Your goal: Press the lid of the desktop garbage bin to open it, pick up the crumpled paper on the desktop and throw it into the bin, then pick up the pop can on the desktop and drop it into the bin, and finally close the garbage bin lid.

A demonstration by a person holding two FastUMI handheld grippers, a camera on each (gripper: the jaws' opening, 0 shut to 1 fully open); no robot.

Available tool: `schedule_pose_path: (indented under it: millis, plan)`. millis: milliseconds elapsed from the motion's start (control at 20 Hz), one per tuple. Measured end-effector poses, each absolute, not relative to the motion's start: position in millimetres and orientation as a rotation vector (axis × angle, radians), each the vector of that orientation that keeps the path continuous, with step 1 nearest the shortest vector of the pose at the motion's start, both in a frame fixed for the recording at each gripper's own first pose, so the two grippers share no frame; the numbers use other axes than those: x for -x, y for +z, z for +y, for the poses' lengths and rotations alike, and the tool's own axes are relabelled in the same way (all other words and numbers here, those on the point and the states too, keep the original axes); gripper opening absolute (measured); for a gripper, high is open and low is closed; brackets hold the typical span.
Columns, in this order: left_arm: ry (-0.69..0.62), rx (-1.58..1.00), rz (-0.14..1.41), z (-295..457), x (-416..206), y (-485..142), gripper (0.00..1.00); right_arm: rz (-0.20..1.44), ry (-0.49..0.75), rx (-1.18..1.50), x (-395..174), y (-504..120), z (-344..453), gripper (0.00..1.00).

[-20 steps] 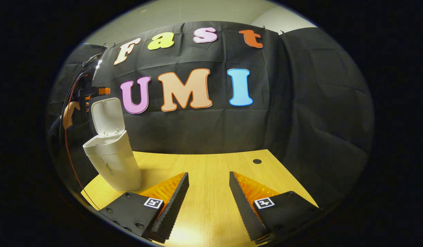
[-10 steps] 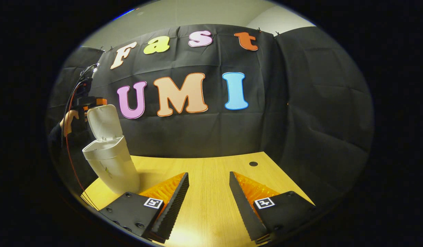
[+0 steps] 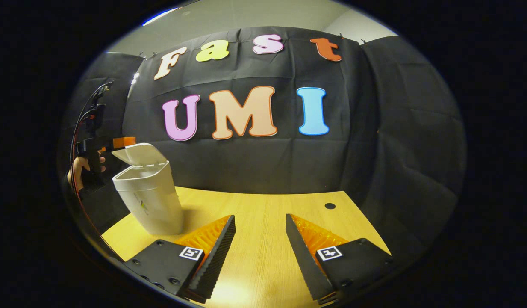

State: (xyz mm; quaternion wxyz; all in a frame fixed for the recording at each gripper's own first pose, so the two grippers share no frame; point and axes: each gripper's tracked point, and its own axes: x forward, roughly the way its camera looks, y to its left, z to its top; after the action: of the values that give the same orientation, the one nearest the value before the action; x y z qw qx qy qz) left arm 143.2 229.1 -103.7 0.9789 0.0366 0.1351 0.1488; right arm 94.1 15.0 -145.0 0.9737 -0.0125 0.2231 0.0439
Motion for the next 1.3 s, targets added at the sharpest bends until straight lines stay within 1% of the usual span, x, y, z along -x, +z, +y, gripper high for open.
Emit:
schedule_pose_path:
  millis: [50,100,150,200,350,400,450,500,550,600,650,700,800,850,900,1000,1050,1100,1250,1300]
  plan:
    - [0.306,-0.086,0.284,226.4,-136.7,-113.0,0.98,0.459,0.100,0.031,-92.1,-148.1,17.9,0.82]
    - [0.308,-0.090,0.295,223.2,-130.7,-122.1,0.98,0.469,0.111,0.037,-91.2,-150.2,20.8,0.82]
    - [0.310,-0.092,0.305,219.5,-124.8,-131.8,0.93,0.479,0.123,0.043,-89.9,-154.4,23.1,0.82]
    - [0.311,-0.087,0.324,216.8,-119.3,-144.0,0.95,0.488,0.133,0.052,-88.5,-157.4,24.9,0.82]
    - [0.323,-0.031,0.420,211.2,-97.0,-188.9,0.97,0.515,0.162,0.100,-84.5,-165.6,27.6,0.82]
    - [0.314,-0.064,0.430,207.2,-90.4,-190.3,0.99,0.527,0.171,0.116,-83.3,-168.7,29.0,0.82]
    - [0.314,-0.083,0.345,206.8,-96.6,-180.9,0.98,0.535,0.176,0.126,-82.7,-171.0,30.4,0.82]
    - [0.316,-0.067,0.314,209.5,-98.8,-182.5,0.96,0.546,0.181,0.127,-82.0,-173.3,31.8,0.83]
    - [0.307,-0.038,0.311,207.2,-95.6,-190.1,0.95,0.566,0.191,0.119,-80.9,-177.3,36.4,0.87]
    - [0.294,-0.026,0.246,205.2,-101.4,-184.4,0.97,0.588,0.204,0.102,-77.9,-178.5,42.5,0.84]
    - [0.285,-0.072,0.246,207.6,-107.4,-182.9,1.00,0.604,0.216,0.085,-74.3,-179.1,49.5,0.84]
    - [0.287,-0.106,0.318,205.8,-103.6,-192.3,0.94,0.605,0.235,0.078,-71.8,-173.7,56.5,0.84]
    - [0.270,-0.182,0.503,209.7,-104.4,-211.9,0.96,0.546,0.258,0.091,-67.4,-156.7,66.3,0.84]
    - [0.274,-0.180,0.584,208.8,-98.1,-216.9,0.95,0.503,0.273,0.089,-65.7,-145.0,70.0,0.85]
    - [0.267,-0.172,0.633,209.0,-101.0,-216.3,0.97,0.464,0.284,0.081,-66.6,-135.2,73.6,0.84]
    - [0.265,-0.052,0.659,209.9,-104.4,-213.6,0.96,0.417,0.293,0.022,-71.9,-127.6,75.9,0.85]
    - [0.276,0.017,0.620,210.9,-111.4,-207.0,0.96,0.411,0.285,-0.015,-75.0,-129.8,74.5,0.85]
    - [0.284,0.057,0.633,211.1,-114.6,-206.6,0.96,0.422,0.271,-0.054,-77.0,-136.0,71.0,0.85]
    - [0.242,-0.029,0.725,218.9,-115.1,-217.5,0.92,0.467,0.225,-0.130,-81.4,-160.7,57.0,0.84]
    - [0.240,-0.054,0.728,220.3,-119.4,-215.7,0.94,0.487,0.212,-0.132,-80.5,-169.7,53.6,0.84]
